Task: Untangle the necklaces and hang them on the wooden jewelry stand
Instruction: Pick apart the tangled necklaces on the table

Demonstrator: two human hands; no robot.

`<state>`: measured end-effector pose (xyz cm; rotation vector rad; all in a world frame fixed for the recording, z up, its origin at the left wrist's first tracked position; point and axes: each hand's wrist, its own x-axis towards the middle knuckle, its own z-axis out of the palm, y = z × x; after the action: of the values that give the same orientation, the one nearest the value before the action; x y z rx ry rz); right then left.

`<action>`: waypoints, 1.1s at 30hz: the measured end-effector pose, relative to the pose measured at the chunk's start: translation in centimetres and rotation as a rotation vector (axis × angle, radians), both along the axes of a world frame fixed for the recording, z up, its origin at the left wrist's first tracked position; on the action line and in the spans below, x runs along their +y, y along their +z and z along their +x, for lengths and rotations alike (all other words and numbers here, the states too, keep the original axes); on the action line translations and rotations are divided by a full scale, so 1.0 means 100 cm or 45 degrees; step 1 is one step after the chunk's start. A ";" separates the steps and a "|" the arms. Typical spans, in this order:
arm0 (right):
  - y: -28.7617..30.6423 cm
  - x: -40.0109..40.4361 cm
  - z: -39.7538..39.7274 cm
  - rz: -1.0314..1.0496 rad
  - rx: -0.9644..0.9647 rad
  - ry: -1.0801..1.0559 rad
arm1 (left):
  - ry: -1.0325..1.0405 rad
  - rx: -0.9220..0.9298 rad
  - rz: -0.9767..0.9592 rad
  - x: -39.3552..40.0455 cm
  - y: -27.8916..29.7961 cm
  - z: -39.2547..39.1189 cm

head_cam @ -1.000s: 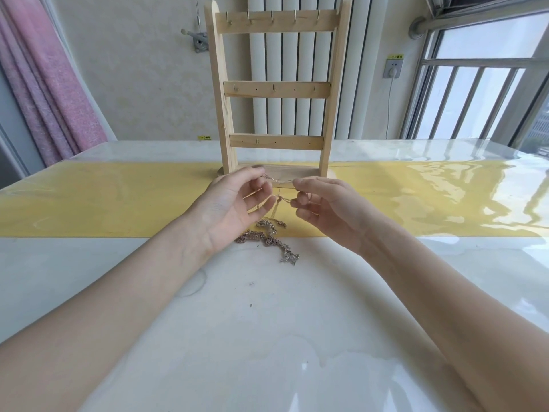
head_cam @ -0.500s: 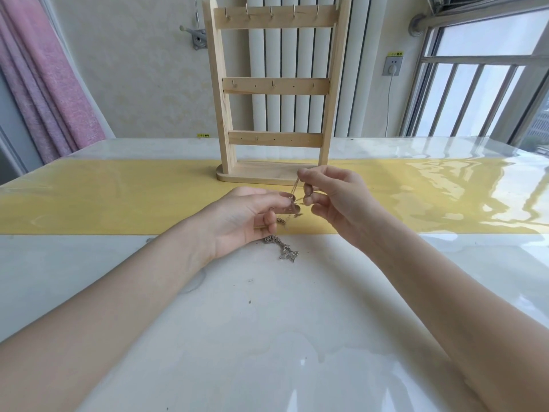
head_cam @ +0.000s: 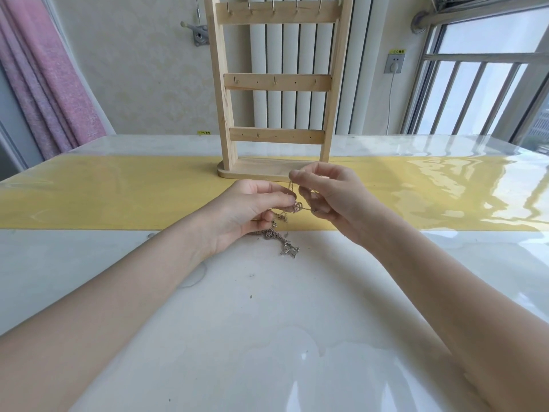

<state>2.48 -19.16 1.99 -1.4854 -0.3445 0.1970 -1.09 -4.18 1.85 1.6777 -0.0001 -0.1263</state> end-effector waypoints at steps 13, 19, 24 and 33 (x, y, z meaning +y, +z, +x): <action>0.000 -0.004 0.004 -0.032 0.065 0.113 | 0.238 -0.112 0.045 0.003 0.000 0.002; 0.002 -0.008 0.005 -0.457 -0.096 0.068 | 0.228 -0.142 0.128 0.006 -0.002 0.003; -0.002 -0.001 0.001 -0.575 -0.202 -0.007 | 0.110 -0.213 0.202 0.004 -0.004 0.002; -0.002 -0.003 0.005 -0.625 -0.188 0.081 | 0.217 -0.242 0.271 0.008 -0.007 0.006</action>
<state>2.93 -19.45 1.75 -1.9813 -0.4861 0.2338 -0.47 -3.34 1.15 1.8888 0.0137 0.1678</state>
